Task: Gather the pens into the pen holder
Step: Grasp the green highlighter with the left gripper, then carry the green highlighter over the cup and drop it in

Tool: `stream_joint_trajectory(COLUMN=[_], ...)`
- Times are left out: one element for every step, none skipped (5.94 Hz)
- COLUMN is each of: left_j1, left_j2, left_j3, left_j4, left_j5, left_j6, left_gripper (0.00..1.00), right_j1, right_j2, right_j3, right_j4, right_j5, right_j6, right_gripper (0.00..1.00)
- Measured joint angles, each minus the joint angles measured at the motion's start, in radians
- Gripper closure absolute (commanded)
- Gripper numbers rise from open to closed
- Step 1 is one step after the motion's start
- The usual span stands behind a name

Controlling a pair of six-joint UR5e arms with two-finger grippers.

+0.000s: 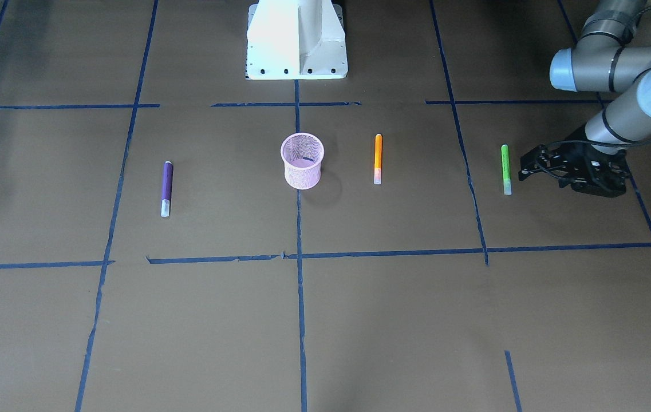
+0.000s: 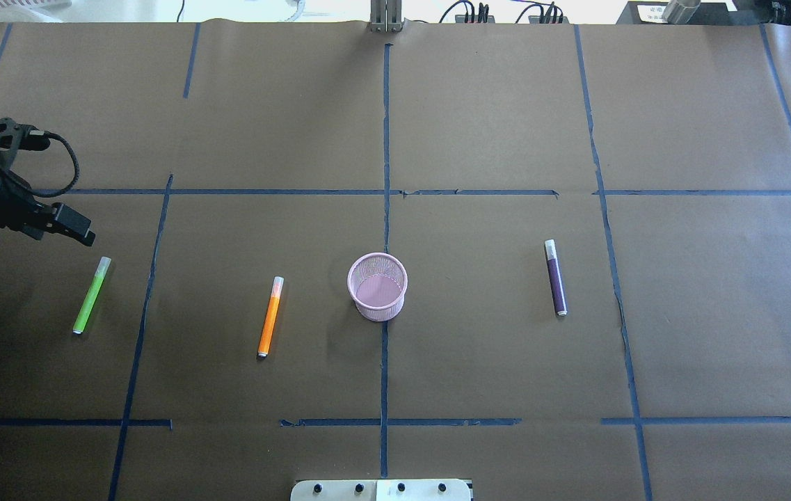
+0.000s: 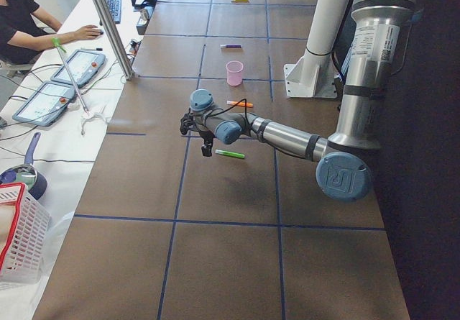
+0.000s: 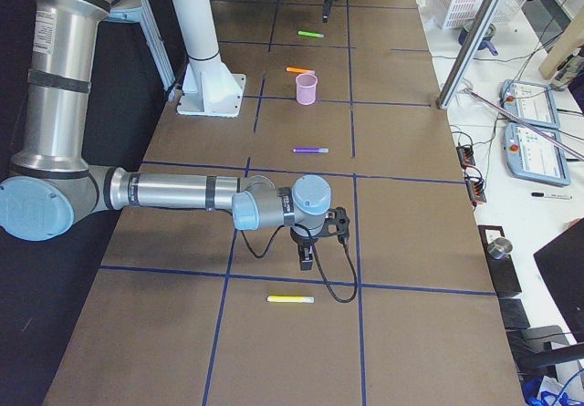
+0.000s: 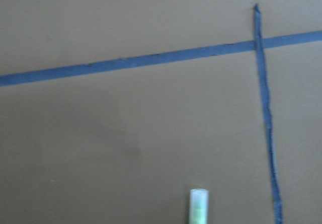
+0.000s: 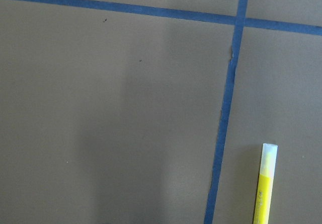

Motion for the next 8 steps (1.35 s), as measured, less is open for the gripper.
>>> stream_joint_trajectory(left_j1=[0.048,0.086,0.112,0.124,0.135,0.148,0.157,0.158], left_j2=[0.002,0.006,0.004,0.001,-0.002,-0.012,-0.026,-0.033], left_j3=[-0.002,0.004,0.01,0.011,0.015,0.024,0.031,0.034], left_j4=[0.003,0.012,0.042,0.083,0.108,0.129,0.153,0.165], left_j5=[0.015,0.02,0.022,0.022,0.021,0.02,0.02,0.022], left_j6=[-0.007,-0.008,-0.007,-0.007,-0.006,-0.006,-0.006,-0.006], left_gripper=[0.02,0.06,0.11,0.15,0.2,0.32,0.42,0.68], right_j1=[-0.006,-0.011,-0.026,-0.047,-0.056,-0.059,-0.059,-0.06], right_j2=[-0.007,-0.014,-0.016,-0.016,-0.018,-0.019,-0.02,-0.02], right_j3=[-0.002,-0.002,-0.003,-0.004,-0.004,-0.004,-0.004,-0.004], right_j4=[0.014,0.026,0.035,0.039,0.039,0.039,0.039,0.04], right_j5=[-0.001,-0.003,-0.005,-0.004,0.0,0.002,0.002,0.003], right_j6=[-0.001,-0.001,0.003,0.005,0.004,0.003,0.001,0.0], right_gripper=[0.0,0.0,0.0,0.0,0.0,0.0,0.0,0.0])
